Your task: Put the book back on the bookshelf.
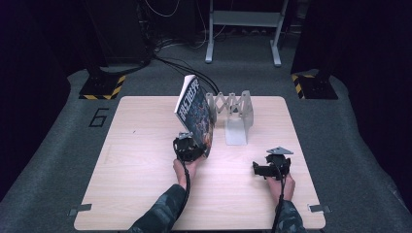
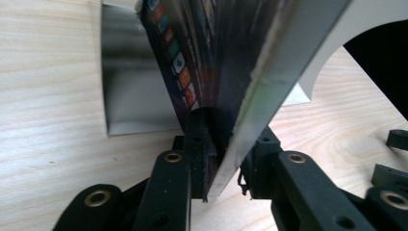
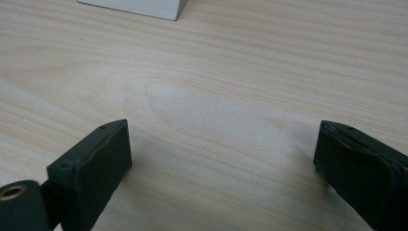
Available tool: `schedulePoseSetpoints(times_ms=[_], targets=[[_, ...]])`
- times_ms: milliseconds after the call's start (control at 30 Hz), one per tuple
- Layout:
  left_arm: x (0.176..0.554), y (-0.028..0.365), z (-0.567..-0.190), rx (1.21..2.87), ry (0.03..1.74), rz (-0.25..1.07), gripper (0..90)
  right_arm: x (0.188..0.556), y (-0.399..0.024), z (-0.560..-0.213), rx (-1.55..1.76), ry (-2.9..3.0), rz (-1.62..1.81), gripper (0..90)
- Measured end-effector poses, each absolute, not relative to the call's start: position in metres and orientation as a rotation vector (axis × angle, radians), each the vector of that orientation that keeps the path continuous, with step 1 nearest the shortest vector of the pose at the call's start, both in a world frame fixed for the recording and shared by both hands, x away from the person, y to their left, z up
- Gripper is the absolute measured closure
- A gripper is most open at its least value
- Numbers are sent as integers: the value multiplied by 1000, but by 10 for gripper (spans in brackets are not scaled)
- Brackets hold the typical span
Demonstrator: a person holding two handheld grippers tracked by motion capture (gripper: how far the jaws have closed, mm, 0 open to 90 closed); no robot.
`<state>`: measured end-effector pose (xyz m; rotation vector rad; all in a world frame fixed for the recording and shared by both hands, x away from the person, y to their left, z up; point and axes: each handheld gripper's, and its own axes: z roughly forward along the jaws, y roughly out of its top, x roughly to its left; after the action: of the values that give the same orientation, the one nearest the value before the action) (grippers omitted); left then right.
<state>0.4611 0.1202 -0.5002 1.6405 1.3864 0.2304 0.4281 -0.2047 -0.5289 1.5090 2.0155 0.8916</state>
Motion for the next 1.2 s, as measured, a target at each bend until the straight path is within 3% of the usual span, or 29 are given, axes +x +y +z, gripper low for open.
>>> schedulePoseSetpoints(times_ms=[400, 467, 500, 533, 600, 767, 1200], targets=[[453, 107, -501, 1679, 1332, 228, 647, 428, -205, -529, 1509, 2016, 893, 54], [452, 107, -500, 1690, 1333, 240, 565, 428, -205, -529, 1509, 2015, 892, 53], [451, 106, -499, 1701, 1336, 262, 565, 428, -205, -529, 1509, 2016, 892, 53], [450, 108, -498, 1717, 1340, 280, 439, 428, -205, -529, 1509, 2015, 892, 53], [448, 109, -495, 1734, 1335, 312, 353, 428, -205, -529, 1506, 2017, 892, 54], [443, 112, -489, 1751, 1317, 358, 222, 428, -205, -529, 1508, 2016, 892, 54], [410, 148, -470, 1844, 1229, 470, 122, 428, -205, -529, 1506, 2016, 892, 53]])
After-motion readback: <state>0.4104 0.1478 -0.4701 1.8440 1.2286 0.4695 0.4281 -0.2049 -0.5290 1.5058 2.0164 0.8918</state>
